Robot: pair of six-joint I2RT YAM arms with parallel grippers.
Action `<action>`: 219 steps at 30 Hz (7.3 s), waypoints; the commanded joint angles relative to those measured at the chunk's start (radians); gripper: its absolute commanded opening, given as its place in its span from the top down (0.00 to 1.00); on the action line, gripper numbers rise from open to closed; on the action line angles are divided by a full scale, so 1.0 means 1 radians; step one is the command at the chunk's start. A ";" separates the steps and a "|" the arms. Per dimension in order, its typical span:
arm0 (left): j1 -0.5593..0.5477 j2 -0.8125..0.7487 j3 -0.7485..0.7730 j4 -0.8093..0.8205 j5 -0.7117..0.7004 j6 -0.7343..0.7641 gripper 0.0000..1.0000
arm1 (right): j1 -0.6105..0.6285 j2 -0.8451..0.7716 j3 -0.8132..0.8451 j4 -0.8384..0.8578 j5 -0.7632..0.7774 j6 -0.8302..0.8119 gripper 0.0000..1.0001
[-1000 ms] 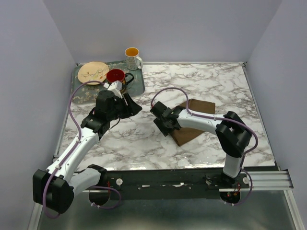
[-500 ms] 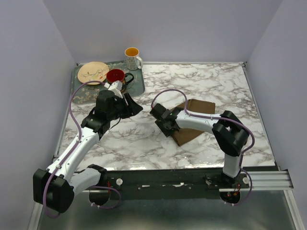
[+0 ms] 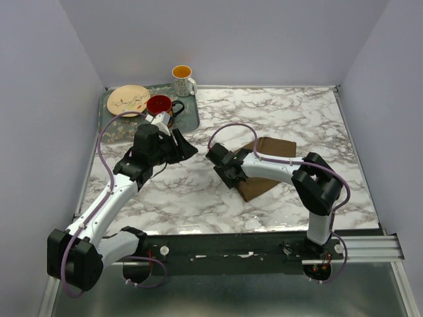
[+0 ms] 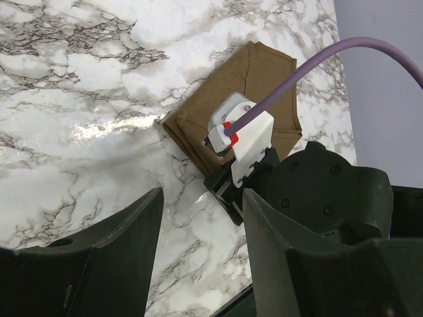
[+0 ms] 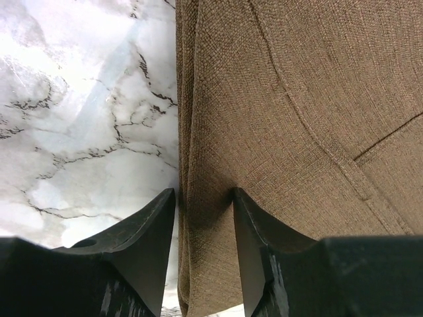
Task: Fold the napkin, place the utensils inside, and roll it up
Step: Roll the napkin with the utensil
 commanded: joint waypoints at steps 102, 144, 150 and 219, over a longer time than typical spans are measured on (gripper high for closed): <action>-0.285 0.804 0.241 -0.020 -0.360 -0.509 0.98 | -0.359 -0.007 -0.254 0.396 -0.877 0.076 0.98; -0.315 0.850 0.443 -0.312 -0.282 -0.578 1.00 | 0.169 -0.146 -0.217 0.258 0.195 0.112 0.32; -0.315 0.844 0.393 -0.267 -0.288 -0.586 1.00 | 0.204 -0.115 -0.201 0.240 0.242 0.130 0.38; -0.423 0.952 0.630 -0.433 -0.666 -0.419 1.00 | -0.236 -0.107 -0.686 1.076 -0.932 0.372 1.00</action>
